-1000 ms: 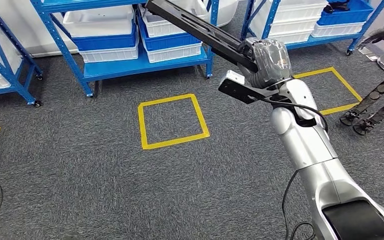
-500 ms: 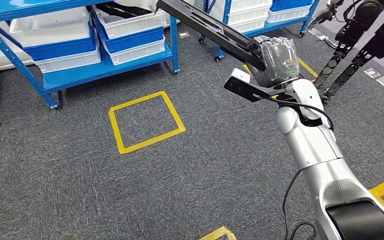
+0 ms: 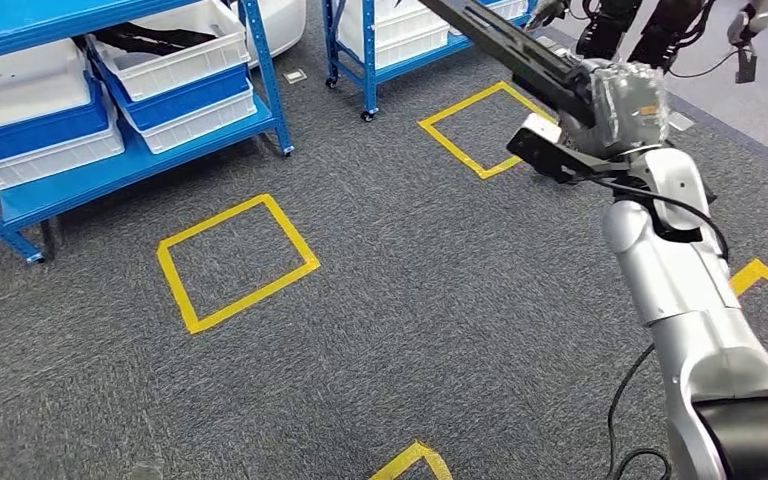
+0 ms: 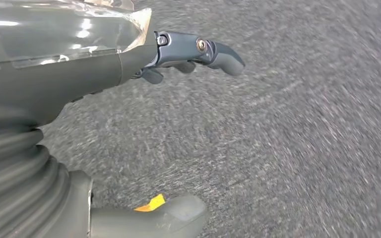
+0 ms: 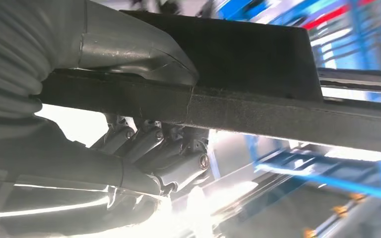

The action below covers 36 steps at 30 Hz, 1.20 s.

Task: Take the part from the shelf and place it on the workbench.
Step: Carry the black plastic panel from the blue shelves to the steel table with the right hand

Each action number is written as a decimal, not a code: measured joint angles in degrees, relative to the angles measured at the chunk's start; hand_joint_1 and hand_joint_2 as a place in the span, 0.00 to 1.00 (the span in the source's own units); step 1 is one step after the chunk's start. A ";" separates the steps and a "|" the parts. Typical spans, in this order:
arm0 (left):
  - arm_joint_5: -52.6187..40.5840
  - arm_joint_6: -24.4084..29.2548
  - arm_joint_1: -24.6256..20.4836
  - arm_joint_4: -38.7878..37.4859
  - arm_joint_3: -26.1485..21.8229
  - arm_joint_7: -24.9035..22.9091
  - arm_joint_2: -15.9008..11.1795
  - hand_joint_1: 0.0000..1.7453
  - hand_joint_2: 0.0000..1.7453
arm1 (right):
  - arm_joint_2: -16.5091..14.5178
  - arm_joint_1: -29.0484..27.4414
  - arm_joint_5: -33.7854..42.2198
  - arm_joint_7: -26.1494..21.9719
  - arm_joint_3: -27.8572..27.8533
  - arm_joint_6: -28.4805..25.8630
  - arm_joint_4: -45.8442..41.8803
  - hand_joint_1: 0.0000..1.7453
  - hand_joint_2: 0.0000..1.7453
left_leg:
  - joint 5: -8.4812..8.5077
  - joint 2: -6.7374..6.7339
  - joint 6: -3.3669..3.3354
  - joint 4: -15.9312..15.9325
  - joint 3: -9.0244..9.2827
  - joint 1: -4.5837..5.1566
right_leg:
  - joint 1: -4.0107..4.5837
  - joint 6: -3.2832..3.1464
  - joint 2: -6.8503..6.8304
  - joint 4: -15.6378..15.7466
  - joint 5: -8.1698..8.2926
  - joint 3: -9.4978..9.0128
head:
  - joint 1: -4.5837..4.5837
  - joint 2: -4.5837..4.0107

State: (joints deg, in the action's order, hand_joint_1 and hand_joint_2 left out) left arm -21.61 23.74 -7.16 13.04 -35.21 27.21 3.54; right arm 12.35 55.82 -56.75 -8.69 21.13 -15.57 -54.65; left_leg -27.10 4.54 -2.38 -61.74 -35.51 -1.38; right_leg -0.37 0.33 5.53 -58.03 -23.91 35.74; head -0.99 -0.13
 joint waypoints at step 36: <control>-3.45 1.02 -2.40 0.21 1.21 -0.35 0.06 0.00 1.00 | 4.98 4.24 -3.09 1.74 -3.79 -0.17 8.53 0.91 1.00 | 2.30 -2.34 -4.64 4.52 1.64 2.98 | 0.59 1.14 1.20 -1.99 0.16 2.52 | 0.53 0.00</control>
State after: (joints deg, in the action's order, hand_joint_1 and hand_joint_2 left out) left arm -25.05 24.75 -9.56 13.25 -34.00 26.86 3.60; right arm 17.33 60.06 -59.83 -6.95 17.34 -15.74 -46.11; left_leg -24.80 2.20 -7.02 -57.21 -33.88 1.60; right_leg 0.23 1.47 6.73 -60.02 -23.75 38.26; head -0.45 -0.13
